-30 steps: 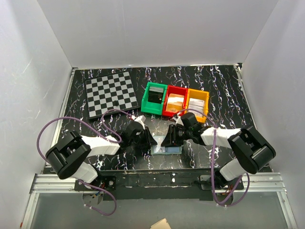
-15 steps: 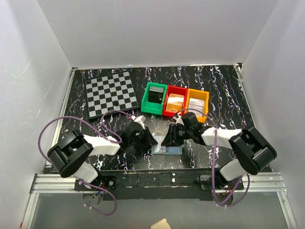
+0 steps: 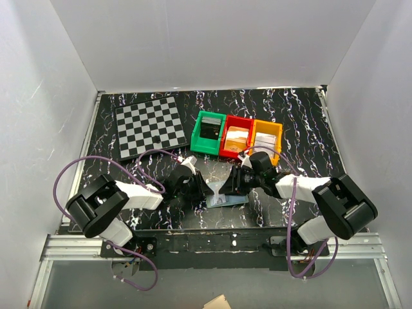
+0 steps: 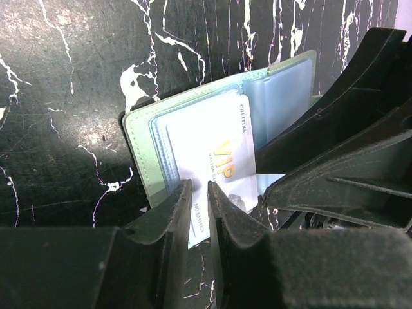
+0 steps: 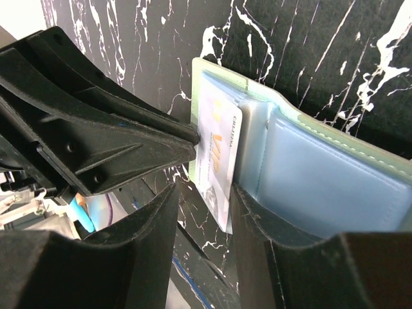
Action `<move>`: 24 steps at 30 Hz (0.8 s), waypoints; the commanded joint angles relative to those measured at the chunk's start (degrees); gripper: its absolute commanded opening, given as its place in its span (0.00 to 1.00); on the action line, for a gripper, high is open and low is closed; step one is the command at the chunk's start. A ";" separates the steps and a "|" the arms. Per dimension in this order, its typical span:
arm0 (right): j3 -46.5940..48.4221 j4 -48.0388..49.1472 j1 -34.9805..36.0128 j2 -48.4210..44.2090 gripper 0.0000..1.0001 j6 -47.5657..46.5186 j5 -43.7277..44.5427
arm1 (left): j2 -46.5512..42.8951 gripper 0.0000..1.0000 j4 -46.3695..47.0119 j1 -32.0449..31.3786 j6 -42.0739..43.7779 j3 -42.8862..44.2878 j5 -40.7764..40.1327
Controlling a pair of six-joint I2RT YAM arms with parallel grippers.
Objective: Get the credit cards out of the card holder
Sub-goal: Remove the credit card from the card holder.
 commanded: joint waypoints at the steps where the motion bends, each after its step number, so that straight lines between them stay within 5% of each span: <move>1: -0.70 5.43 -0.35 -1.46 0.45 1.14 -1.96 | 1.92 0.17 -4.99 -0.11 0.84 -2.03 -0.41; 24: 0.44 7.98 -0.44 3.98 0.37 1.40 -6.97 | 3.41 0.17 -2.88 -0.11 0.75 -2.38 0.56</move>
